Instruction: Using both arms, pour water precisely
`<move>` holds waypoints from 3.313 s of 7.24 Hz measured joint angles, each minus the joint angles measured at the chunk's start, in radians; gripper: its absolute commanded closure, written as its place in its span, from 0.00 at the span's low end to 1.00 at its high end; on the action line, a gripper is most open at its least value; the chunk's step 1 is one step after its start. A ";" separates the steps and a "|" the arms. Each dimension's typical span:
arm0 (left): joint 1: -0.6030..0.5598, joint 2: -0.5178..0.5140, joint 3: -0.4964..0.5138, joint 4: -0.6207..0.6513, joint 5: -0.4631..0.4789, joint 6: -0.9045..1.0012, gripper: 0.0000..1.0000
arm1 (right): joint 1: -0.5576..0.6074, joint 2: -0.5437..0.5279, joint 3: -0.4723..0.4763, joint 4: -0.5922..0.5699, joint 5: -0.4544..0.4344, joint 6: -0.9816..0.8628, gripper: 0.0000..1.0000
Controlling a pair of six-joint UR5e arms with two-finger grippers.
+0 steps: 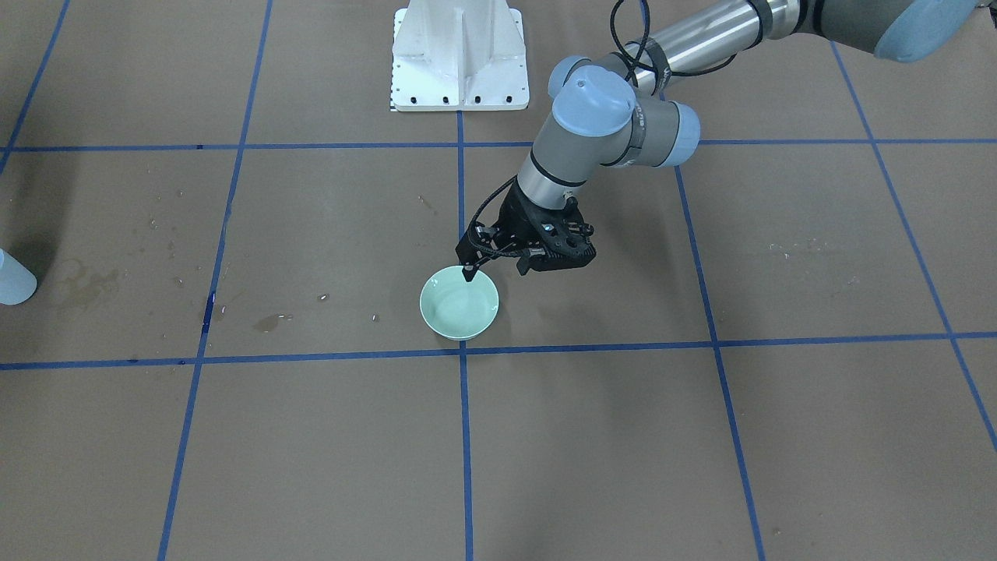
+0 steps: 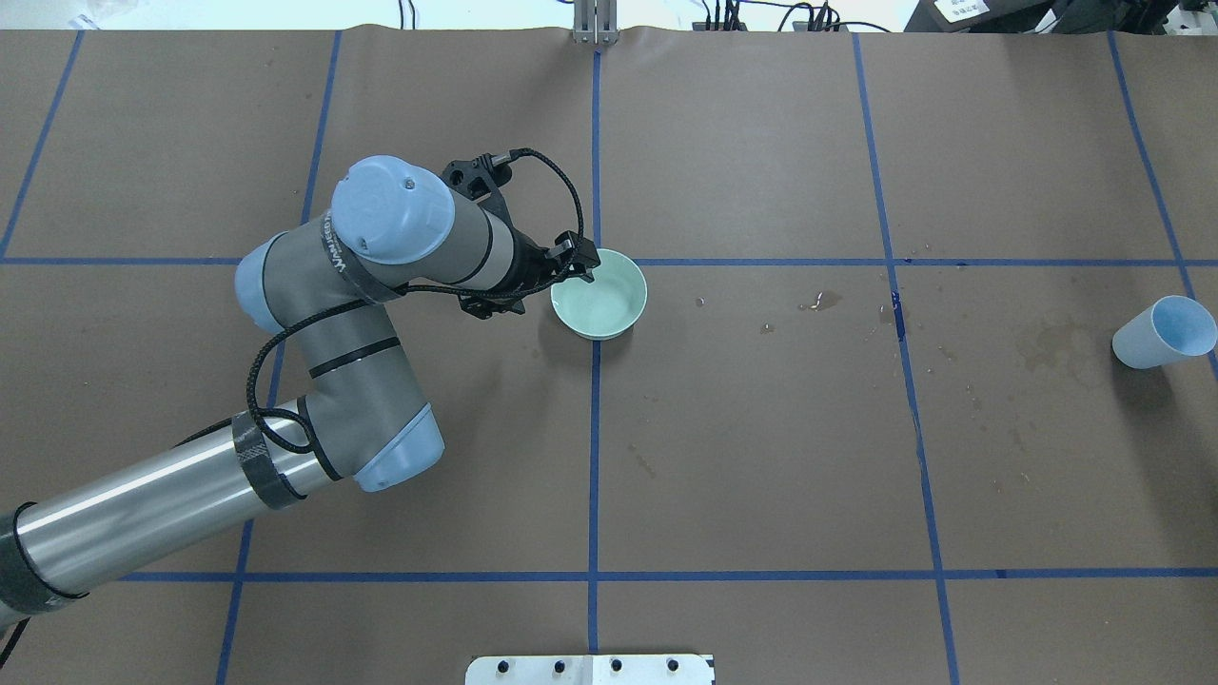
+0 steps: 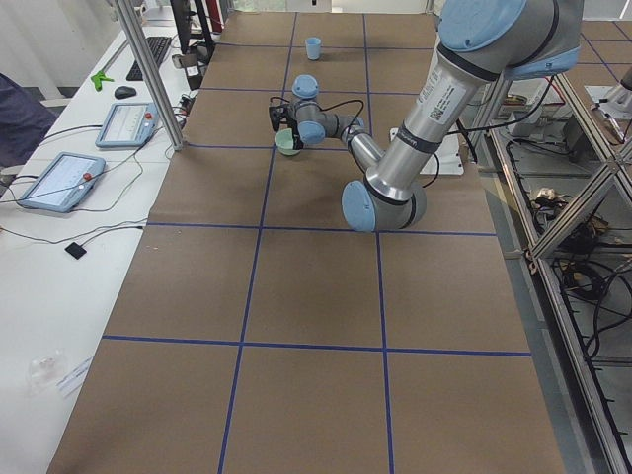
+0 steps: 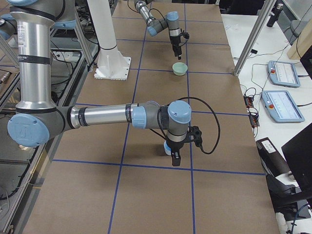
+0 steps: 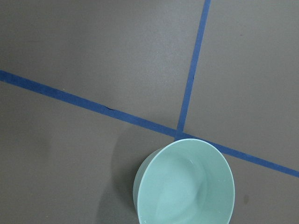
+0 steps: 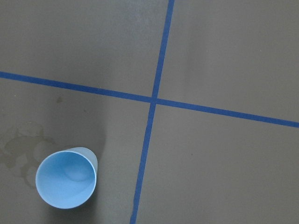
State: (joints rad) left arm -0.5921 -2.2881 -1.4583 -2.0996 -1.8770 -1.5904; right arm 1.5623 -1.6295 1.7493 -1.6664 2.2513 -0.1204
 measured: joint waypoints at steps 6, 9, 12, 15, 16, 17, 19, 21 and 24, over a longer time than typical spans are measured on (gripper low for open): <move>0.002 -0.015 0.097 -0.043 0.043 0.004 0.28 | 0.001 -0.004 0.000 0.007 0.002 0.010 0.01; 0.016 -0.024 0.102 -0.045 0.044 0.004 0.43 | 0.001 0.004 -0.006 0.007 0.005 0.018 0.01; 0.028 -0.034 0.107 -0.038 0.044 0.002 0.49 | 0.001 0.005 -0.007 0.007 0.007 0.019 0.01; 0.029 -0.036 0.123 -0.042 0.044 0.003 0.77 | 0.001 0.005 -0.007 0.007 0.006 0.019 0.01; 0.029 -0.036 0.123 -0.040 0.044 0.003 1.00 | 0.001 0.005 -0.007 0.007 0.006 0.019 0.01; 0.029 -0.036 0.123 -0.038 0.044 0.002 1.00 | 0.001 0.005 -0.007 0.007 0.006 0.020 0.01; 0.029 -0.036 0.120 -0.034 0.043 0.000 1.00 | 0.001 0.005 -0.007 0.007 0.005 0.021 0.01; 0.022 -0.037 0.110 -0.030 0.041 0.000 1.00 | 0.001 0.007 -0.007 0.008 0.004 0.022 0.01; -0.021 -0.035 0.001 0.137 0.030 0.018 1.00 | 0.001 0.007 -0.005 0.008 0.005 0.022 0.01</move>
State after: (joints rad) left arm -0.6134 -2.3227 -1.4572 -1.9622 -1.8467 -1.5724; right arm 1.5631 -1.6223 1.7440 -1.6582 2.2563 -0.0982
